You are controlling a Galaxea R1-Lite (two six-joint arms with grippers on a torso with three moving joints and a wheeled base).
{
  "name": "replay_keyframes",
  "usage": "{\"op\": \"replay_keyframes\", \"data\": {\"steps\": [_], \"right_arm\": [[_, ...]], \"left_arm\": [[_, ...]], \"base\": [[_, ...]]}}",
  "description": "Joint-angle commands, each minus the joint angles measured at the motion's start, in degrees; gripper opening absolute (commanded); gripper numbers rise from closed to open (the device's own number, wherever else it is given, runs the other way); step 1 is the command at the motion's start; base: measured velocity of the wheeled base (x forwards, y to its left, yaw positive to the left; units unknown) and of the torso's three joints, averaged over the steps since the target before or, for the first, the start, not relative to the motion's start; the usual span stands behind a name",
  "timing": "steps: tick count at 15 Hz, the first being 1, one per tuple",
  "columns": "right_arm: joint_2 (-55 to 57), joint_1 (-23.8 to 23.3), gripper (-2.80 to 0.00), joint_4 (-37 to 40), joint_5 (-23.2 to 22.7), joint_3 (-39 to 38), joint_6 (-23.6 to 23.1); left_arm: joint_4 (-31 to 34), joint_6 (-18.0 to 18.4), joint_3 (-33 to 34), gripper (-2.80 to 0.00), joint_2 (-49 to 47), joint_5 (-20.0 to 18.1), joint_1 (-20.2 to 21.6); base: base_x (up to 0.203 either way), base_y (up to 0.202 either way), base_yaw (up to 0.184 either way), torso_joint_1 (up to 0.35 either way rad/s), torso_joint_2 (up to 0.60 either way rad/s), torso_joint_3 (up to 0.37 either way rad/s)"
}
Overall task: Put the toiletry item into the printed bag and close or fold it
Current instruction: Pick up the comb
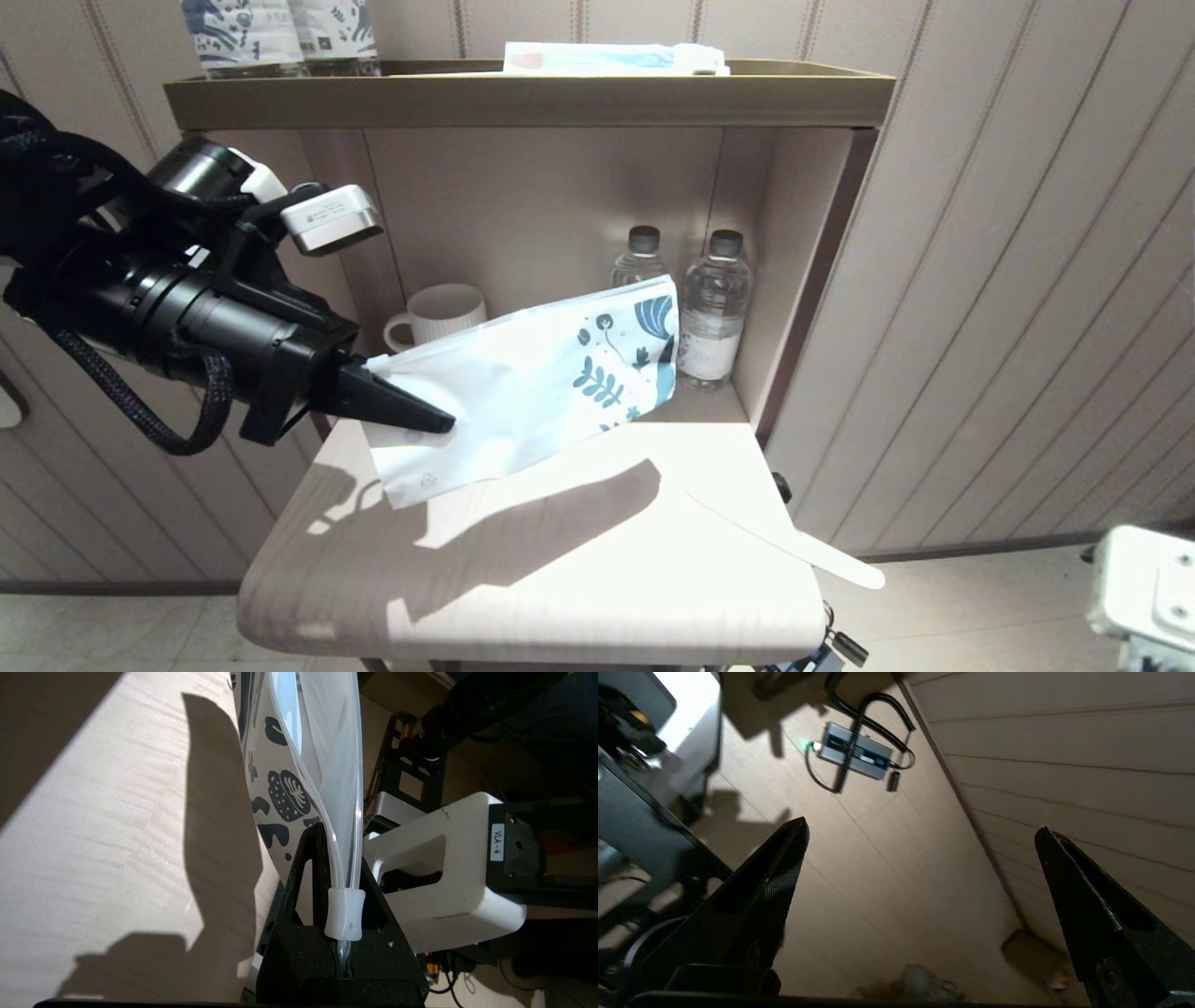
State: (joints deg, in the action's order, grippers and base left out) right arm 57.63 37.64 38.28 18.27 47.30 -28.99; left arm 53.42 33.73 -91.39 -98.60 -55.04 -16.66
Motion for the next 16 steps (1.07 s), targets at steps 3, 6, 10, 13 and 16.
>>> {"op": "replay_keyframes", "data": {"steps": [3, 6, 10, 13, 16], "right_arm": [[1.2, 12.9, 0.0, -2.3, 8.5, -6.5, -0.2], [2.6, 17.1, 0.0, -4.4, 10.8, -9.4, -0.9], [8.2, 17.2, 0.0, -16.9, 11.4, -15.3, -1.1], [15.1, 16.7, 0.0, -29.2, 11.4, -18.9, -1.4], [18.5, 14.1, 0.0, -36.0, 11.4, -19.0, -1.9]], "left_arm": [[0.3, 0.3, 0.3, -2.8, -0.9, -0.3, 0.1], [-2.1, 0.3, 1.6, -2.8, -1.3, -0.4, 0.0], [-5.4, 0.3, 3.7, -2.8, -1.9, -0.4, 0.0], [-6.2, 0.5, 4.4, -2.8, -1.3, -0.5, 0.1], [-6.4, 0.6, 5.0, -2.8, -1.1, -0.7, 0.2]], "base": [[0.0, 0.0, 0.0, 0.0, 0.0, 0.0], [0.0, 0.0, 0.0, 0.0, 0.0, 0.0], [0.0, 0.0, 0.0, 0.0, 0.0, 0.0], [0.0, 0.0, 0.0, 0.0, 0.0, 0.0], [0.0, 0.0, 0.0, 0.0, 0.0, 0.0]]}}
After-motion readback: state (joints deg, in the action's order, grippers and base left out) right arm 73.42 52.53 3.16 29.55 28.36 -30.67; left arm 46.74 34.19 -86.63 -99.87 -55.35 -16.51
